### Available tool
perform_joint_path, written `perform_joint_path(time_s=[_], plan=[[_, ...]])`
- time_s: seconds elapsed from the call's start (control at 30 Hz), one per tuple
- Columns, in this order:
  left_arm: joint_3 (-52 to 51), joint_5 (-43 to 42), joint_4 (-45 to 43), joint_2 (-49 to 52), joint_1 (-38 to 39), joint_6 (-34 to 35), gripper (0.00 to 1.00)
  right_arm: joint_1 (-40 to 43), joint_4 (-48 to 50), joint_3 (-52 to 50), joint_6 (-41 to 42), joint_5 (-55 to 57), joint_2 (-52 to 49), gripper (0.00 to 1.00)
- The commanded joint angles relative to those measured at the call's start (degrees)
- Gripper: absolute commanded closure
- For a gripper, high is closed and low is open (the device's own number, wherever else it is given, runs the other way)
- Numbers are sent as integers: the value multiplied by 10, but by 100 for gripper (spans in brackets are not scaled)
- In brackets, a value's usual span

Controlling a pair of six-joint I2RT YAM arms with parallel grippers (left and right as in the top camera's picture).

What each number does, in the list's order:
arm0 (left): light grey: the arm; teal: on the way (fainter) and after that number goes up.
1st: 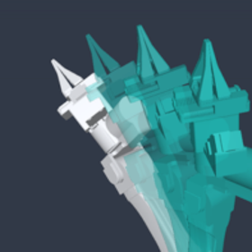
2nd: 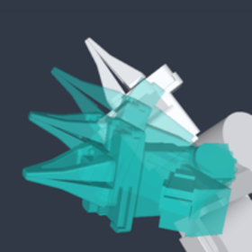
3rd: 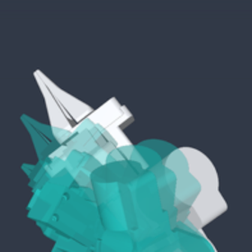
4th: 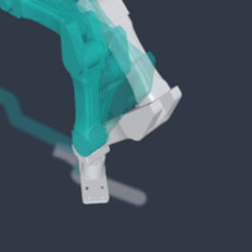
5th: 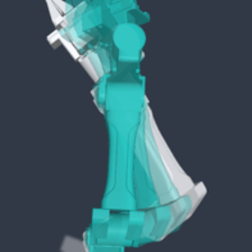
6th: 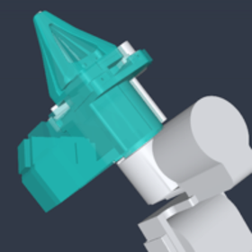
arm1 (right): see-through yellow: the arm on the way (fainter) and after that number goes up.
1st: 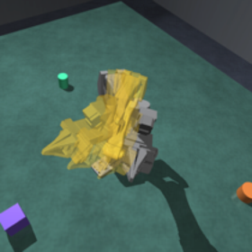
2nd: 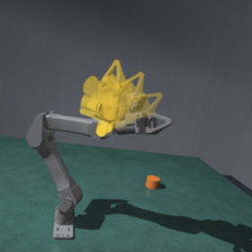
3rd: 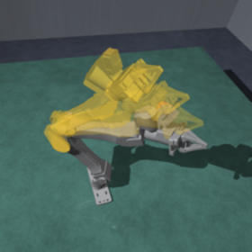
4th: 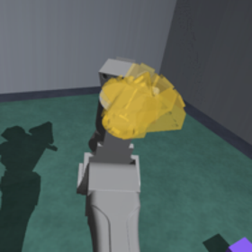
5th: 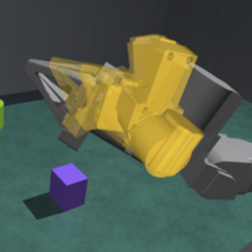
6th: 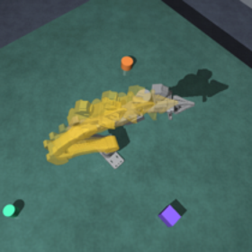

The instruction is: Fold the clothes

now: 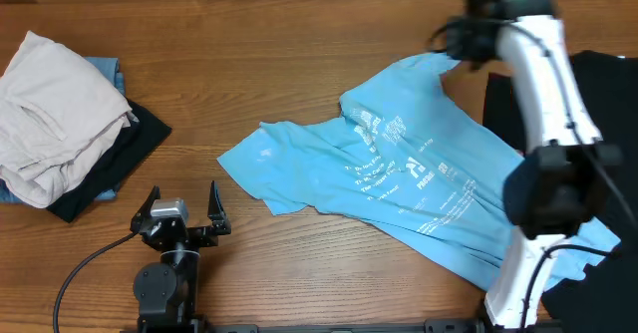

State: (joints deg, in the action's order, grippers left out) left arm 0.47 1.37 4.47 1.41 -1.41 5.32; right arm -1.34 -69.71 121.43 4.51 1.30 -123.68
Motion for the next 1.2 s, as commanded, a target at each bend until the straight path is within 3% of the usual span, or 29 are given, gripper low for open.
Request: perform_joint_path(time_s=[0.0, 0.2, 0.43, 0.6, 0.93, 1.0, 1.03, 1.1, 1.17], plan=[[-2, 5, -2, -1, 3, -15, 0, 84, -17, -51, -5, -2, 2, 82], [-2, 5, -2, -1, 3, -15, 0, 194, 68, -194, -28, -114, 2, 85], [-2, 5, -2, -1, 3, -15, 0, 216, 155, -308, -31, -71, 2, 85], [-2, 5, -2, -1, 3, -15, 0, 239, 186, -326, -31, 5, 2, 85], [-2, 5, -2, -1, 3, -15, 0, 428, 330, -326, -31, 39, 2, 84], [-2, 5, -2, -1, 3, -15, 0, 444, 356, -322, -35, 4, 2, 71], [-2, 5, -2, -1, 3, -15, 0, 447, 357, -307, -35, -28, 2, 60], [-2, 5, -2, -1, 3, -15, 0, 447, 336, -275, -35, -71, 2, 25], [-2, 5, -2, -1, 3, -15, 0, 438, 269, -203, -28, -123, 2, 16]])
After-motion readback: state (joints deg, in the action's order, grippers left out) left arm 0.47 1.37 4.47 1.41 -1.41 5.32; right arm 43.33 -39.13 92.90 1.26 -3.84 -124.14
